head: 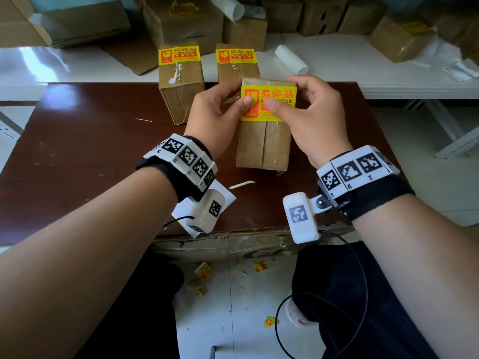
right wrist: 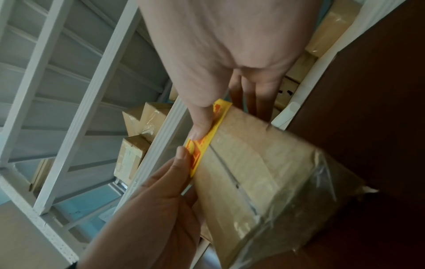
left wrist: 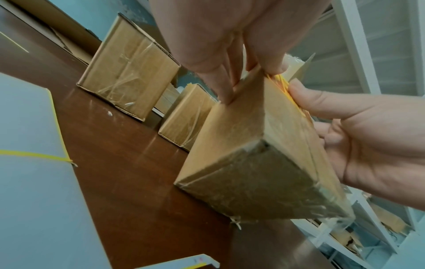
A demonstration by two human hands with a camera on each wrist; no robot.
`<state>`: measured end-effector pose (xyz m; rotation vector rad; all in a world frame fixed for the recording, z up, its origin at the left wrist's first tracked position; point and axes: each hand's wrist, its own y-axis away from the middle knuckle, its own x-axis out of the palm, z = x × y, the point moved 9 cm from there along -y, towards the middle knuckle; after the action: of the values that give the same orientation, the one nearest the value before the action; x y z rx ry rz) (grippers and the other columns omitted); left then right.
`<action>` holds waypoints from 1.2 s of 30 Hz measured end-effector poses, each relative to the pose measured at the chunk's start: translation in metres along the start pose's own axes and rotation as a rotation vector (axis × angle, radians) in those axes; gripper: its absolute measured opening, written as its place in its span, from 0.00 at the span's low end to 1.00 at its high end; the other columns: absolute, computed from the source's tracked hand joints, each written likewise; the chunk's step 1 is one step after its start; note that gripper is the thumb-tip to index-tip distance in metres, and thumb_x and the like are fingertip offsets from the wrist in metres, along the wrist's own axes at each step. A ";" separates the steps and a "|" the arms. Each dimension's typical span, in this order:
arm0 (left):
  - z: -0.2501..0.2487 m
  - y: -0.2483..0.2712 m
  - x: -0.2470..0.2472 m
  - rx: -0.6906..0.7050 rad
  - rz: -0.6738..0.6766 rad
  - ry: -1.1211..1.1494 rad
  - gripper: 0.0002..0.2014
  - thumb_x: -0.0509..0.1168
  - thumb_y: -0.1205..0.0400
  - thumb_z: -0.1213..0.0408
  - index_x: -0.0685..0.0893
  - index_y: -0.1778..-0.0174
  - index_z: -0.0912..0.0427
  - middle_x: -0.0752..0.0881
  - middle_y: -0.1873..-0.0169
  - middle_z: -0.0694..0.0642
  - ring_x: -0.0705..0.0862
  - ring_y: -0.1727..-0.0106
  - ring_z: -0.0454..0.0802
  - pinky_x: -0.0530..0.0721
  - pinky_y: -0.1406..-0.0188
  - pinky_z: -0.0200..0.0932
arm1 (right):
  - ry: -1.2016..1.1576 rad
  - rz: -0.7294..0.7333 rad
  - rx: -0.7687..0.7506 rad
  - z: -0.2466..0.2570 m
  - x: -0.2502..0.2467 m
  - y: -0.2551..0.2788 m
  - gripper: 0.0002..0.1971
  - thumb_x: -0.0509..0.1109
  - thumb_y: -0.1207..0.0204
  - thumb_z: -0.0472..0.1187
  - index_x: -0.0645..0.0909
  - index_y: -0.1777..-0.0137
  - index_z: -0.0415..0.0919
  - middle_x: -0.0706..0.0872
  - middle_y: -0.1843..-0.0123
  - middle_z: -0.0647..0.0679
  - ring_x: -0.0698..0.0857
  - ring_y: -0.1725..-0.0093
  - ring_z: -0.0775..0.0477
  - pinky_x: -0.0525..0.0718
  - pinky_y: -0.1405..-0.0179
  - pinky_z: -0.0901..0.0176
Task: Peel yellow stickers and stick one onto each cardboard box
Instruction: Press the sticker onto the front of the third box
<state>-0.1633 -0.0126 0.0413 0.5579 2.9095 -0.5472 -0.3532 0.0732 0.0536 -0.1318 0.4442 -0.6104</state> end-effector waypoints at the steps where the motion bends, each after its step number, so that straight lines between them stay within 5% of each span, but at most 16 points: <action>1: 0.000 0.000 0.000 0.000 -0.001 0.002 0.22 0.70 0.12 0.63 0.82 0.22 0.68 0.90 0.32 0.59 0.89 0.29 0.50 0.88 0.28 0.50 | -0.009 0.002 0.001 -0.002 -0.001 -0.002 0.28 0.85 0.26 0.56 0.88 0.27 0.48 0.93 0.37 0.55 0.91 0.34 0.58 0.91 0.30 0.46; 8: -0.001 0.001 0.011 -0.028 0.056 0.076 0.29 0.65 0.18 0.79 0.77 0.18 0.69 0.86 0.26 0.61 0.84 0.22 0.50 0.83 0.22 0.51 | -0.047 -0.035 0.003 -0.007 -0.012 -0.008 0.17 0.67 0.11 0.53 0.91 0.32 0.48 0.94 0.40 0.53 0.92 0.37 0.53 0.91 0.31 0.41; 11: -0.002 0.002 0.012 -0.020 0.060 0.122 0.33 0.60 0.24 0.82 0.77 0.18 0.71 0.86 0.27 0.64 0.84 0.22 0.55 0.83 0.21 0.59 | -0.076 -0.022 0.000 -0.005 -0.010 -0.007 0.17 0.71 0.14 0.58 0.91 0.35 0.49 0.94 0.41 0.52 0.92 0.38 0.52 0.92 0.33 0.41; 14: -0.002 0.002 0.013 -0.016 0.057 0.134 0.29 0.63 0.20 0.78 0.77 0.19 0.71 0.86 0.27 0.64 0.85 0.23 0.56 0.84 0.23 0.59 | -0.043 -0.011 -0.019 -0.003 -0.006 -0.006 0.23 0.78 0.21 0.61 0.87 0.29 0.53 0.92 0.32 0.53 0.89 0.29 0.54 0.91 0.29 0.44; 17: -0.002 0.003 0.010 -0.006 0.036 0.116 0.29 0.69 0.18 0.70 0.77 0.19 0.69 0.86 0.27 0.61 0.85 0.24 0.55 0.85 0.23 0.59 | -0.089 0.012 0.002 -0.004 -0.004 -0.008 0.20 0.72 0.15 0.52 0.87 0.25 0.48 0.92 0.32 0.52 0.90 0.30 0.54 0.91 0.29 0.45; 21: 0.000 0.001 0.010 -0.022 0.061 0.105 0.32 0.64 0.23 0.75 0.77 0.19 0.68 0.86 0.27 0.60 0.85 0.24 0.54 0.84 0.23 0.60 | -0.106 0.005 0.040 -0.005 -0.006 -0.008 0.18 0.64 0.11 0.48 0.88 0.28 0.48 0.92 0.33 0.53 0.90 0.32 0.54 0.89 0.27 0.44; 26: -0.004 0.004 0.011 -0.016 0.081 0.119 0.31 0.68 0.22 0.68 0.77 0.20 0.66 0.86 0.26 0.59 0.85 0.24 0.56 0.83 0.23 0.63 | -0.079 0.034 0.028 -0.003 -0.002 -0.006 0.20 0.74 0.21 0.60 0.85 0.32 0.56 0.90 0.31 0.52 0.91 0.32 0.53 0.94 0.35 0.45; 29: -0.006 0.004 0.011 -0.019 0.106 0.112 0.33 0.70 0.25 0.65 0.76 0.20 0.66 0.85 0.25 0.59 0.84 0.23 0.56 0.82 0.21 0.64 | -0.052 0.039 0.026 -0.001 -0.001 -0.006 0.15 0.73 0.18 0.56 0.84 0.34 0.56 0.89 0.31 0.51 0.91 0.33 0.54 0.94 0.35 0.45; 36: -0.001 0.000 0.006 -0.027 0.090 0.092 0.29 0.67 0.24 0.73 0.79 0.24 0.69 0.87 0.28 0.61 0.86 0.25 0.55 0.84 0.24 0.63 | -0.047 0.009 0.047 0.001 -0.005 -0.005 0.16 0.65 0.12 0.49 0.87 0.31 0.48 0.91 0.36 0.51 0.91 0.38 0.48 0.92 0.33 0.39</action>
<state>-0.1685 -0.0104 0.0412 0.7255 2.9544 -0.4829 -0.3592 0.0721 0.0575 -0.0991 0.3846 -0.6071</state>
